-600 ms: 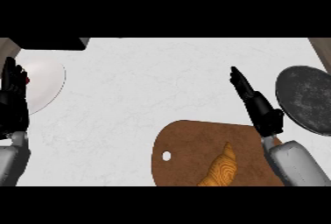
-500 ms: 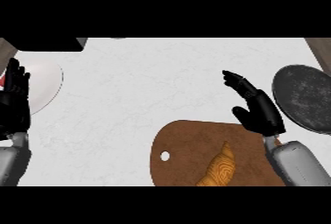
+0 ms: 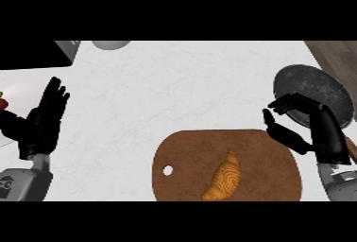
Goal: Pick the croissant from the cutting board and place it in the pan
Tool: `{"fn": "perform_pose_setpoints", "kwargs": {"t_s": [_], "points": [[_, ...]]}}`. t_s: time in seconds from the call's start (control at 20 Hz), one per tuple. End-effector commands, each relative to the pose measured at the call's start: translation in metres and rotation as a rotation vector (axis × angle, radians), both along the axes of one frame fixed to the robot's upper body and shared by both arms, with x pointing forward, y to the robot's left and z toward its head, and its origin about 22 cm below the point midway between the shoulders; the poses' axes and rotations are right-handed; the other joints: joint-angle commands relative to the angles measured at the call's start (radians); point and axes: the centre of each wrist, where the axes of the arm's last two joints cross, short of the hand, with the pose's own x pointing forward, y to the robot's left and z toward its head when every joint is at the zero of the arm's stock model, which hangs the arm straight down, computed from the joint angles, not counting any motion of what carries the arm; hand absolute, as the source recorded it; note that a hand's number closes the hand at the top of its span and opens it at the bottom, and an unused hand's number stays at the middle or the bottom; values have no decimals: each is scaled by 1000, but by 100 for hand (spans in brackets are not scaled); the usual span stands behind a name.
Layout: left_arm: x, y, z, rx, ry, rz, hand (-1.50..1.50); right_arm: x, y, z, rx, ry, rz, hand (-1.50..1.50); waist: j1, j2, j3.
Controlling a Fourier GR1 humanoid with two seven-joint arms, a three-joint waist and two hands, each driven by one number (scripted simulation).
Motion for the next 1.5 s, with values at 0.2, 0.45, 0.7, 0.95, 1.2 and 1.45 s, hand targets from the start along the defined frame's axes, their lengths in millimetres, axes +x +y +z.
{"fn": "perform_pose_setpoints", "kwargs": {"t_s": [0.2, 0.45, 0.7, 0.95, 1.2, 1.45], "points": [[-13, 7, 6, -54, 24, -15, 0, -88, -11, 31, -296, 57, -89, -150, -23, -4, -1], [-13, -16, 9, -53, 21, -90, 0, -120, 9, 81, -449, 76, -77, -150, 41, 18, 2], [-1, -26, 14, -70, -2, -121, 0, -125, 25, 106, -620, 269, -66, -150, 74, 30, 1], [-4, -40, 11, -57, 16, -155, 0, -112, 39, 118, -776, 405, -55, -150, 99, 32, 2], [14, -37, 27, -57, -8, -168, 0, -86, 52, 87, -853, 635, 43, -150, 118, 42, 1], [-1, -42, 9, -39, 11, -153, 0, -100, 64, 82, -891, 822, 132, -150, 109, 32, 0]]}}
